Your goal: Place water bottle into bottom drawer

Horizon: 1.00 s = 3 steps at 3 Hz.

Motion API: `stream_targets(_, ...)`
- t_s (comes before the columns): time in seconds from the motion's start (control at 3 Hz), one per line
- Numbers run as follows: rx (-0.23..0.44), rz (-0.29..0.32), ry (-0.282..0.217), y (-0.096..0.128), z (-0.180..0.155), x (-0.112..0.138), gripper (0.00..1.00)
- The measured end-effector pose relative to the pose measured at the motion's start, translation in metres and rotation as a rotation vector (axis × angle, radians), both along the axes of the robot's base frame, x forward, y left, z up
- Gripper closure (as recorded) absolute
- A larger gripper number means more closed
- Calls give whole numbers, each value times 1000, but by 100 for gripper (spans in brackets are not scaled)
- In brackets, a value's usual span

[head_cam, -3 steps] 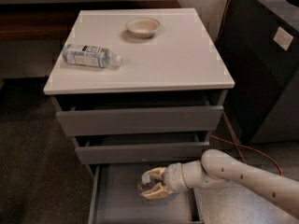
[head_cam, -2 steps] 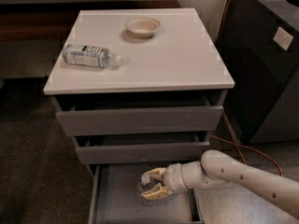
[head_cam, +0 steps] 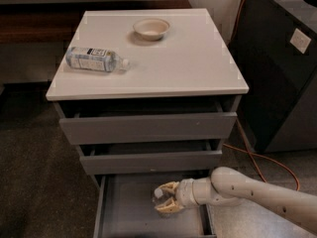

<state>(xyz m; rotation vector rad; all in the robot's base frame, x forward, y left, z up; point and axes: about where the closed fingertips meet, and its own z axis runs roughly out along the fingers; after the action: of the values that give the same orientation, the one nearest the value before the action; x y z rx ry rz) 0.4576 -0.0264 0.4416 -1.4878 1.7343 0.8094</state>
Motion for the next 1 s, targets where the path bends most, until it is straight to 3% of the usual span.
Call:
stream_targets(0.33, 23, -14, -59, -16, -42, 25, 100)
stream_targets(0.67, 96, -1, -88, -24, -73, 49, 100)
stream_targets(1.0, 121, 8, -93, -36, -102, 68, 100)
